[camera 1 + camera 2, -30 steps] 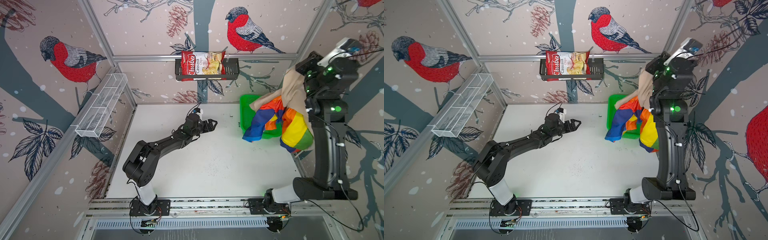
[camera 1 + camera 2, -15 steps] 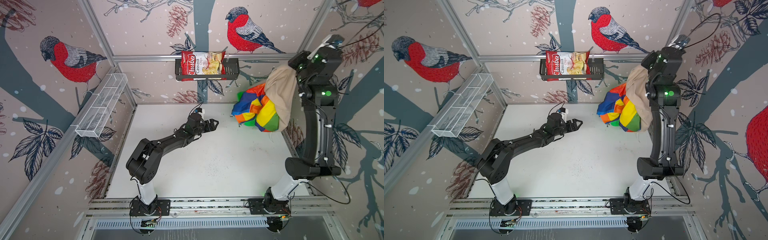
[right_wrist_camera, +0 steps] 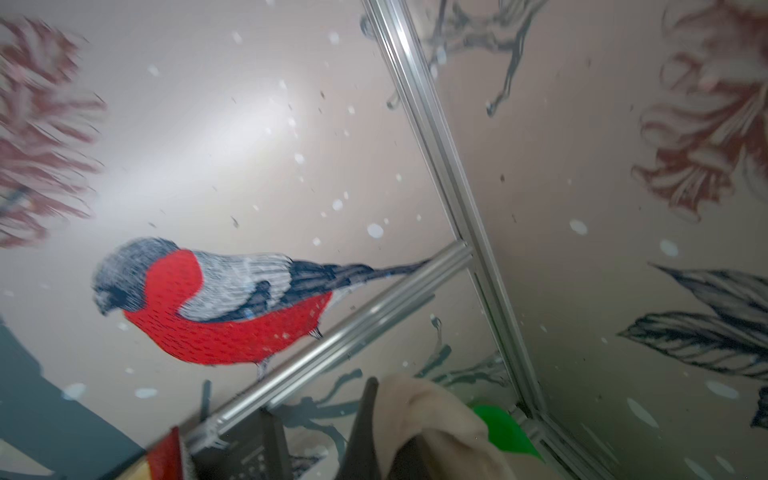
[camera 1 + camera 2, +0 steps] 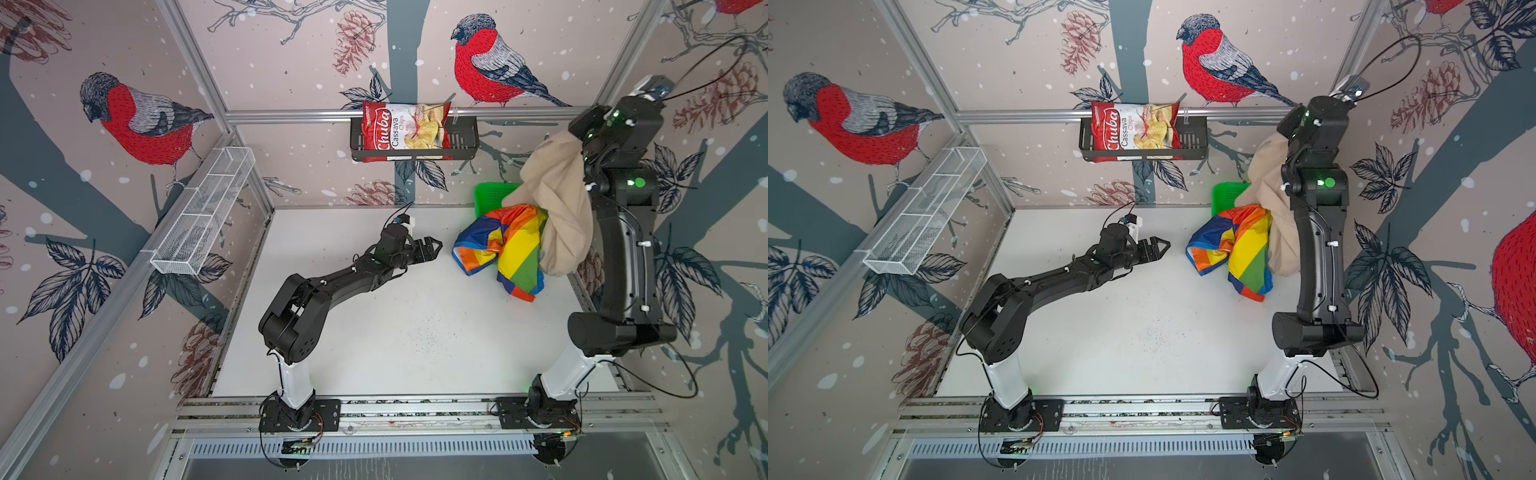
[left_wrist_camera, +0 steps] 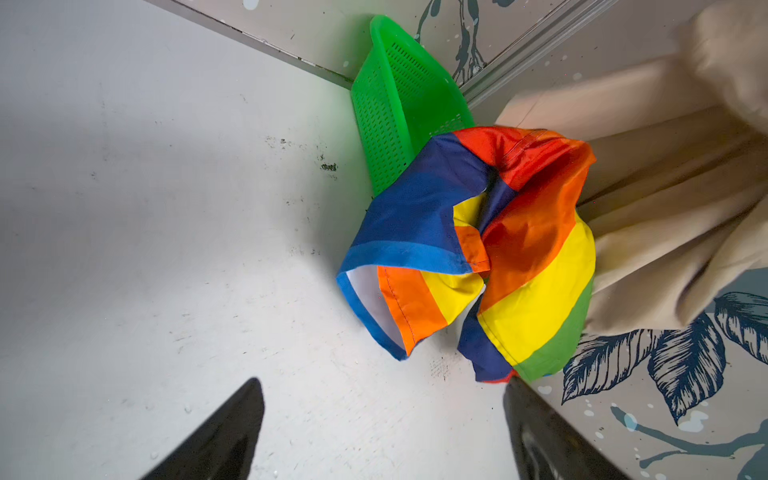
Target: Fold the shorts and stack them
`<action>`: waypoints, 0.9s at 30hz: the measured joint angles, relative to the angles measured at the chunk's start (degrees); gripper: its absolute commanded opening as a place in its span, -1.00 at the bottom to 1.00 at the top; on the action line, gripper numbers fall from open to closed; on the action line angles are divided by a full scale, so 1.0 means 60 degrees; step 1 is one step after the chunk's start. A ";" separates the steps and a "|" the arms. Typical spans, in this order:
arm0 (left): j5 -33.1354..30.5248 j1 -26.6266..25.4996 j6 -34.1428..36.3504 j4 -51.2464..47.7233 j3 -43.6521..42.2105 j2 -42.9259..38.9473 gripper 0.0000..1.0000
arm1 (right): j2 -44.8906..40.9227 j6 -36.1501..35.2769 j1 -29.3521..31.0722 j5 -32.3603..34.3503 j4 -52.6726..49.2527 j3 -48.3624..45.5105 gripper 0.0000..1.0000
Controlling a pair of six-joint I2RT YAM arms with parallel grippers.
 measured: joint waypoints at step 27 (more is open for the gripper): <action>-0.0827 0.1268 0.0149 -0.0612 -0.1300 -0.2565 0.89 | -0.1953 -0.2554 0.5967 -0.2127 0.3413 -0.3646 -0.93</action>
